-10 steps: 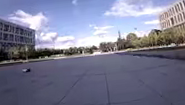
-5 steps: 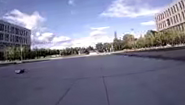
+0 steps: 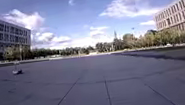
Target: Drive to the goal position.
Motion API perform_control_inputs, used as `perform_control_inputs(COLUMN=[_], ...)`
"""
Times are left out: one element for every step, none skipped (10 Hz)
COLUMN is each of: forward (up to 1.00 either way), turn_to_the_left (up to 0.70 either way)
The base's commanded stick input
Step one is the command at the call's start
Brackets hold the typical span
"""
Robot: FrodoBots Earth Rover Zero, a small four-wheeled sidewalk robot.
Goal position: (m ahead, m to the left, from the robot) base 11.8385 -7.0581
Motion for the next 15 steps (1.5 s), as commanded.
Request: perform_control_inputs(forward=[0.70,0.70,0.70,0.70,0.70,0.70,0.70,0.70,0.70,0.70,0.70,0.70,0.70,0.70,0.70], turn_to_the_left=[0.00,0.00,0.00,0.00,0.00,0.00,0.00,0.00,0.00,0.00,0.00,0.00,0.00,0.00,0.00])
